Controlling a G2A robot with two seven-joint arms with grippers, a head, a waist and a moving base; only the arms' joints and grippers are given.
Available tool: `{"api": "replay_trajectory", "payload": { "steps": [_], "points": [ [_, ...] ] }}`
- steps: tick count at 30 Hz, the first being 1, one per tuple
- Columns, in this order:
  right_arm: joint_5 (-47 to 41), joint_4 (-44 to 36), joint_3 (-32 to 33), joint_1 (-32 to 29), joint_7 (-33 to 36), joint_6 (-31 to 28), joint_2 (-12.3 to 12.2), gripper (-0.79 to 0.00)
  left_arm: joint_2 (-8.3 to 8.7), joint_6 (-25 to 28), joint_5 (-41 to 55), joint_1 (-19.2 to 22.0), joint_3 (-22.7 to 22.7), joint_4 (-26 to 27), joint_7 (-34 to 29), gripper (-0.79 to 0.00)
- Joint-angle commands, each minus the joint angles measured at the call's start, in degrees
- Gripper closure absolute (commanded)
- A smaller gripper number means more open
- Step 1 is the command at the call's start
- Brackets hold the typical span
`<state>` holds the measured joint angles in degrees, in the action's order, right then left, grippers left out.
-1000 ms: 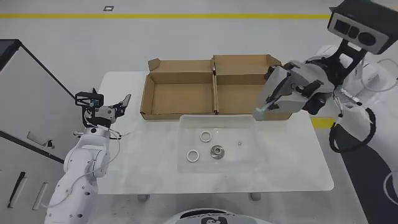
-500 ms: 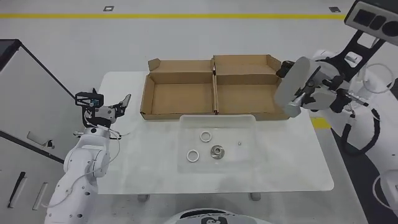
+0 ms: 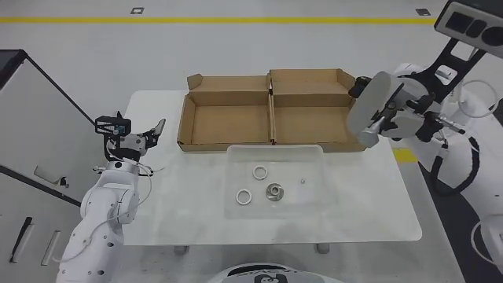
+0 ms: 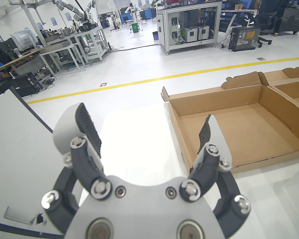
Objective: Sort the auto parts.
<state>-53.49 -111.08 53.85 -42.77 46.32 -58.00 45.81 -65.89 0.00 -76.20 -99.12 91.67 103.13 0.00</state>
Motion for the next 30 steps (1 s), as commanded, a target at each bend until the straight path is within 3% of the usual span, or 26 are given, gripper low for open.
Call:
{"api": "replay_trajectory", "payload": {
  "steps": [1,21,30],
  "points": [
    [0.0,0.0,0.0,0.0,0.0,0.0,0.0,0.0,0.0,0.0,0.0,0.0,0.0,0.0,0.0,-0.785],
    [0.8,-1.5,0.5,-1.2,-1.8,1.3,0.3,0.0,0.0,0.0,0.0,0.0,0.0,0.0,0.0,-0.785],
    [-8.2,-4.8,-0.2,-4.1,-0.3,0.0,1.8,0.0,0.0,0.0,0.0,0.0,0.0,0.0,0.0,-0.785]
  ]
}}
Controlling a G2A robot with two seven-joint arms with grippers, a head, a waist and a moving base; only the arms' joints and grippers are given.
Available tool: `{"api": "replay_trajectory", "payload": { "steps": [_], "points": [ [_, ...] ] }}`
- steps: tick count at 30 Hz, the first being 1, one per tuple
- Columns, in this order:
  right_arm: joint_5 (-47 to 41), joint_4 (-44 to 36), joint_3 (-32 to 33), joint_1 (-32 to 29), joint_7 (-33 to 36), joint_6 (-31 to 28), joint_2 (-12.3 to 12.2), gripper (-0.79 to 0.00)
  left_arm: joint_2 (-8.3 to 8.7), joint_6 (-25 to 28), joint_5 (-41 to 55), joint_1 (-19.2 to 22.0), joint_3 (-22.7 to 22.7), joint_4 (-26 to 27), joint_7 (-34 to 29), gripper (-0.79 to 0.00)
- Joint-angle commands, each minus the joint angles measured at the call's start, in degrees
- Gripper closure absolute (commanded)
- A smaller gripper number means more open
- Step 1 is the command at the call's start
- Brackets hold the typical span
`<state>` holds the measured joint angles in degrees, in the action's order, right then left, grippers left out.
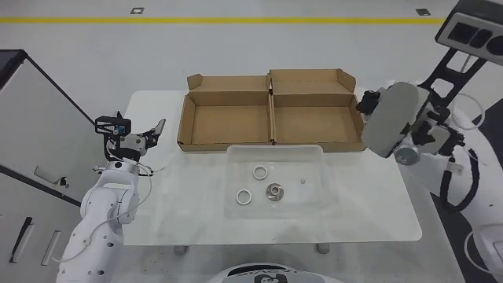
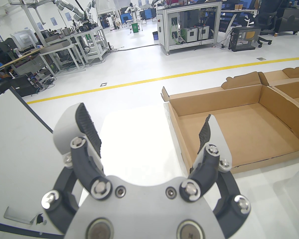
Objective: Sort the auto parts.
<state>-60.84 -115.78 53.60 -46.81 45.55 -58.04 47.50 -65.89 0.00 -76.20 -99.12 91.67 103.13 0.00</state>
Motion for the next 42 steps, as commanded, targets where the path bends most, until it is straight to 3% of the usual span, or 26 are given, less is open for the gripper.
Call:
{"api": "replay_trajectory", "payload": {
  "steps": [1,6,15,21,31,35,42],
  "points": [
    [-2.4,-0.3,0.2,-0.3,0.7,0.0,0.4,0.0,0.0,0.0,0.0,0.0,0.0,0.0,0.0,-0.785],
    [-0.1,1.7,1.4,-1.0,2.2,1.5,1.0,0.0,0.0,0.0,0.0,0.0,0.0,0.0,0.0,-0.785],
    [12.2,2.1,5.2,-3.1,2.3,9.8,1.2,0.0,0.0,0.0,0.0,0.0,0.0,0.0,0.0,-0.785],
    [8.2,0.2,5.1,-4.5,0.9,7.2,2.1,0.0,0.0,0.0,0.0,0.0,0.0,0.0,0.0,-0.785],
    [-3.6,-1.3,4.6,-5.2,4.3,3.6,3.9,0.0,0.0,0.0,0.0,0.0,0.0,0.0,0.0,-0.785],
    [-2.0,0.1,5.2,-5.0,6.2,5.5,4.3,0.0,0.0,0.0,0.0,0.0,0.0,0.0,0.0,-0.785],
    [8.7,2.2,6.6,-4.4,7.5,12.2,4.8,0.0,0.0,0.0,0.0,0.0,0.0,0.0,0.0,-0.785]
  ]
}}
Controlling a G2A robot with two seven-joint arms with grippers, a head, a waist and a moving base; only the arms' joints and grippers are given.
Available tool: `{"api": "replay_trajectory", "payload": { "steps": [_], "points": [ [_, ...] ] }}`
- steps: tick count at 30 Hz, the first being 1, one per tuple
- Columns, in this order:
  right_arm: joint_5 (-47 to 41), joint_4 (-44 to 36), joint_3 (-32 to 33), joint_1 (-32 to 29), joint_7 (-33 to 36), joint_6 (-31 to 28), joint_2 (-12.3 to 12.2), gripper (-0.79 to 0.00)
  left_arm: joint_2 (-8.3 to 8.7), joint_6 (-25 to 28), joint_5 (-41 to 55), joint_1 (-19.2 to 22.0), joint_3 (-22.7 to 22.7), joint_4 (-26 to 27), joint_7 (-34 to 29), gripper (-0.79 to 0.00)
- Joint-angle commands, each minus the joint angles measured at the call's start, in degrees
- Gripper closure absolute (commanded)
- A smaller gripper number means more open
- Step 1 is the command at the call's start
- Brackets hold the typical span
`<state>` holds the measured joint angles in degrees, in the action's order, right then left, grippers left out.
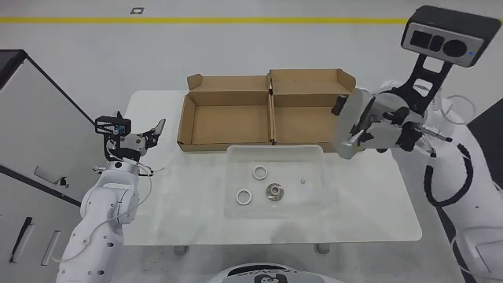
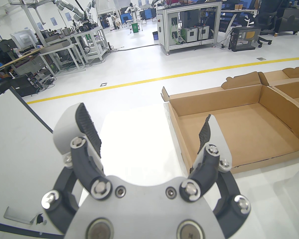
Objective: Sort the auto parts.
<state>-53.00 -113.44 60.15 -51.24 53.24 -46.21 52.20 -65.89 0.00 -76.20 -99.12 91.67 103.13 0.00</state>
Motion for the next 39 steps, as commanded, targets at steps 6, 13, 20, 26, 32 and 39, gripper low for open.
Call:
{"api": "replay_trajectory", "payload": {
  "steps": [6,13,20,26,32,39],
  "points": [
    [2.2,-1.2,0.2,-0.3,-1.9,1.0,0.8,0.0,0.0,0.0,0.0,0.0,0.0,0.0,0.0,-0.785],
    [-4.8,-2.9,0.4,-1.5,-1.0,-2.4,1.9,0.0,0.0,0.0,0.0,0.0,0.0,0.0,0.0,-0.785],
    [-10.8,-3.9,0.6,-2.1,1.8,-3.1,2.7,0.0,0.0,0.0,0.0,0.0,0.0,0.0,0.0,-0.785],
    [-10.8,-3.9,0.6,-2.1,1.8,-3.1,2.7,0.0,0.0,0.0,0.0,0.0,0.0,0.0,0.0,-0.785],
    [-10.8,-3.9,0.6,-2.1,1.8,-3.1,2.7,0.0,0.0,0.0,0.0,0.0,0.0,0.0,0.0,-0.785],
    [-10.8,-3.9,0.6,-2.1,1.8,-3.1,2.7,0.0,0.0,0.0,0.0,0.0,0.0,0.0,0.0,-0.785]
  ]
}}
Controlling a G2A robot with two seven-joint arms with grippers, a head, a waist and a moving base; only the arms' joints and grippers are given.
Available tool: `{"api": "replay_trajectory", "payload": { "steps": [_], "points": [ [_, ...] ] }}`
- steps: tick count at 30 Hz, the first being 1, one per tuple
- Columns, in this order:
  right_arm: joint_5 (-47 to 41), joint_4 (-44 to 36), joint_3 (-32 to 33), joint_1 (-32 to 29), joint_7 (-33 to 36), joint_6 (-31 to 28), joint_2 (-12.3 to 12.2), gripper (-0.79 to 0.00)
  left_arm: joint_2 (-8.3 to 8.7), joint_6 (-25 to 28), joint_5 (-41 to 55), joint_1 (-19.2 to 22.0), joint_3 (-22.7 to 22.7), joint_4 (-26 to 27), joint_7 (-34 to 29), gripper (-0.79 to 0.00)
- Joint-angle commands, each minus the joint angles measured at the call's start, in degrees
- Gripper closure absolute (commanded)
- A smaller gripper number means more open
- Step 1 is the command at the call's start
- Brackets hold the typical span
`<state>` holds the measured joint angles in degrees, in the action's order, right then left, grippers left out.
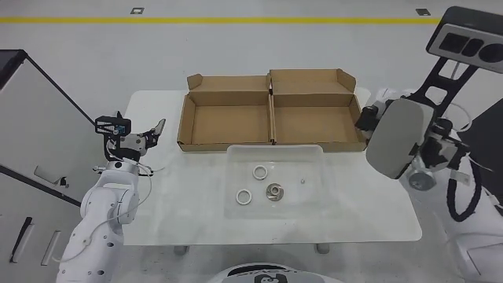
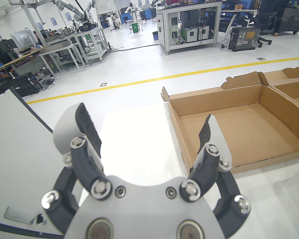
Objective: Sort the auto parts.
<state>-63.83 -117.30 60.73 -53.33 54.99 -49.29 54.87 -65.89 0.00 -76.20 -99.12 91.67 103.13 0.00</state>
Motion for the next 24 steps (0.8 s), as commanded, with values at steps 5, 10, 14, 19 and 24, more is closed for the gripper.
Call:
{"api": "replay_trajectory", "payload": {
  "steps": [5,10,14,19,24],
  "points": [
    [0.0,0.0,0.0,0.0,0.0,0.0,0.0,0.0,0.0,0.0,0.0,0.0,0.0,0.0,0.0,-0.785],
    [0.0,0.0,0.0,0.0,0.0,0.0,0.0,0.0,0.0,0.0,0.0,0.0,0.0,0.0,0.0,-0.785],
    [0.0,0.0,0.0,0.0,0.0,0.0,0.0,0.0,0.0,0.0,0.0,0.0,0.0,0.0,0.0,-0.785],
    [3.0,0.5,1.6,-0.8,-1.3,1.8,-0.1,0.0,0.0,0.0,0.0,0.0,0.0,0.0,0.0,-0.785],
    [6.7,1.6,8.0,-4.9,0.0,6.8,-1.0,0.0,0.0,0.0,0.0,0.0,0.0,0.0,0.0,-0.785]
  ]
}}
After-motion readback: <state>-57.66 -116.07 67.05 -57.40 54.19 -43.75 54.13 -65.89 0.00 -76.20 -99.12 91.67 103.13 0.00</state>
